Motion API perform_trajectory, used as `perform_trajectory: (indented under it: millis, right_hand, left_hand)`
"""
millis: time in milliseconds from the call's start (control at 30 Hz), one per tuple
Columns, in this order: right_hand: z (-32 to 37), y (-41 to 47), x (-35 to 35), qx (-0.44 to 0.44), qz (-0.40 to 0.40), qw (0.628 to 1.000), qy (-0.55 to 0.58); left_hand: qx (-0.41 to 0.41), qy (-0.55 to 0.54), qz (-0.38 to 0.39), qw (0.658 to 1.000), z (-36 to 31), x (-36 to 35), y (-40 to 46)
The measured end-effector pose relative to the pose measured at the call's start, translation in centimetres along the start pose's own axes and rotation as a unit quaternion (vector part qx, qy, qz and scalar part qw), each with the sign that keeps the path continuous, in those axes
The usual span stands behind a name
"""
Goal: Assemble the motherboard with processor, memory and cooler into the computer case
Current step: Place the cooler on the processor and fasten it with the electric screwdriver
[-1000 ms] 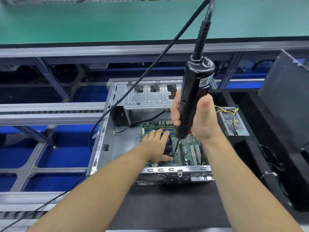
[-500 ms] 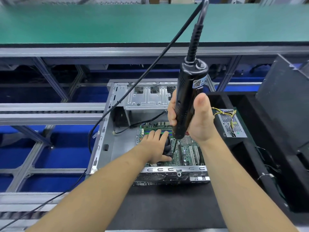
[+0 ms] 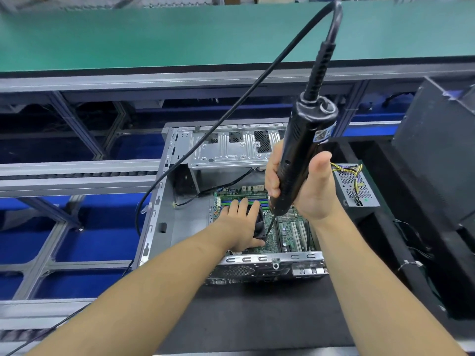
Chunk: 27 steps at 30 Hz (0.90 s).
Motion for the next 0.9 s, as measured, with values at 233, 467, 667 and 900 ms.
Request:
perform_trajectory:
  millis: [233, 467, 667, 900]
  right_hand:
    - [0.2, 0.0, -0.2, 0.009, -0.004, 1.000, -0.009]
    - [0.2, 0.0, -0.5, -0.004, 0.003, 1.000, -0.005]
    - [1.0, 0.8, -0.6, 0.004, -0.025, 1.000, -0.007]
    - [4.1, 1.1, -2.1, 0.063, -0.044, 0.997, 0.012]
  left_hand:
    - [0.002, 0.019, -0.017, 1.000, -0.1, -0.1, 0.2]
    - [0.005, 0.015, -0.011, 1.000, 0.1, -0.2, 0.3]
    - [0.005, 0.004, -0.013, 1.000, 0.2, 0.2, -0.2]
    - [0.004, -0.026, -0.003, 1.000, 0.6, -0.3, 0.3]
Point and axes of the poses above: each hand's wrist, its own y-axis towards the middle knuckle, its own x-axis out of the back of the hand, z = x × y, the point moved 9 cm from there along y, towards the middle knuckle, and after that the axes turned 2 degrees about y, right-handed, at the moved point
